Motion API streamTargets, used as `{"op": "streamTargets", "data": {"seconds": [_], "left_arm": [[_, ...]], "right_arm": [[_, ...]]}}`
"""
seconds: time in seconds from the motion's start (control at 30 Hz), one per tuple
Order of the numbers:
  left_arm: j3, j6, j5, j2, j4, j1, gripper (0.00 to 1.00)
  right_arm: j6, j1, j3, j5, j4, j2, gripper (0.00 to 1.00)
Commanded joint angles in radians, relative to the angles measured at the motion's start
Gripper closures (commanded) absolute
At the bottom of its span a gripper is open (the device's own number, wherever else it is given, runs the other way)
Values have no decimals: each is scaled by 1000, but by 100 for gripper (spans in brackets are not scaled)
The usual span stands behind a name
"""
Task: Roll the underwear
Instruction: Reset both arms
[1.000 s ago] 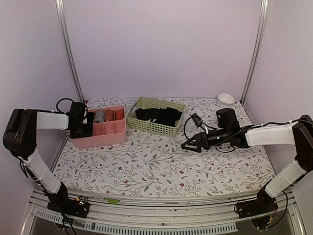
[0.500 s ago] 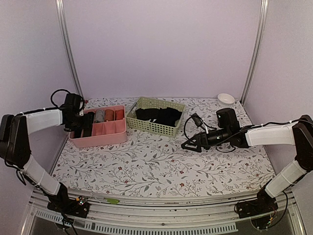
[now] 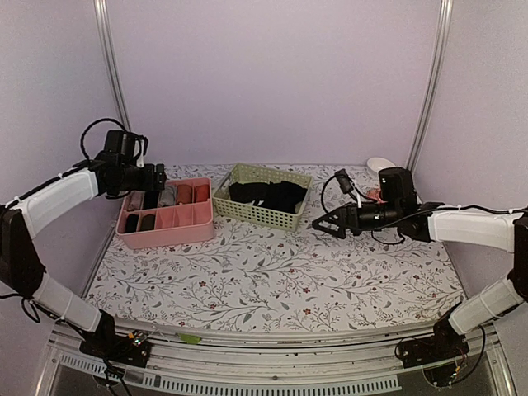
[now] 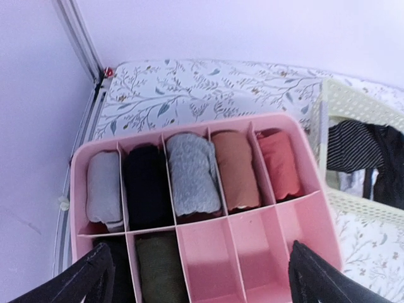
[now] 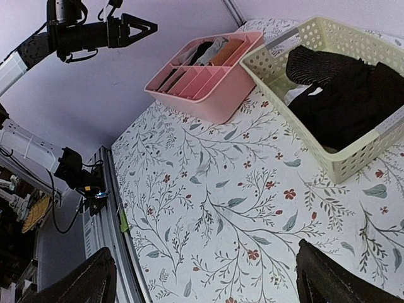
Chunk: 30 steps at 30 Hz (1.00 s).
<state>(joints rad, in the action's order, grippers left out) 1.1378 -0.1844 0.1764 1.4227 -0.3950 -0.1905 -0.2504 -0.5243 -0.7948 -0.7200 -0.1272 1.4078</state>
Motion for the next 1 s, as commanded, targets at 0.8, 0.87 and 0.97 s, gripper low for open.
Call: {"op": "streamTargets", "data": {"seconds": [0.8,0.87,0.97], "left_arm": [[32,-126,-149,220,260,-532,4],[31,-129,-151,236,267,-545,4],[26,-129,-151,245,280,-554,4]], "right_arm": [[-173,44,187,342,8,-297,1],[-180,44,190,327,-3,-295,1],[-188,44,191,319,-14,-289,1]]}}
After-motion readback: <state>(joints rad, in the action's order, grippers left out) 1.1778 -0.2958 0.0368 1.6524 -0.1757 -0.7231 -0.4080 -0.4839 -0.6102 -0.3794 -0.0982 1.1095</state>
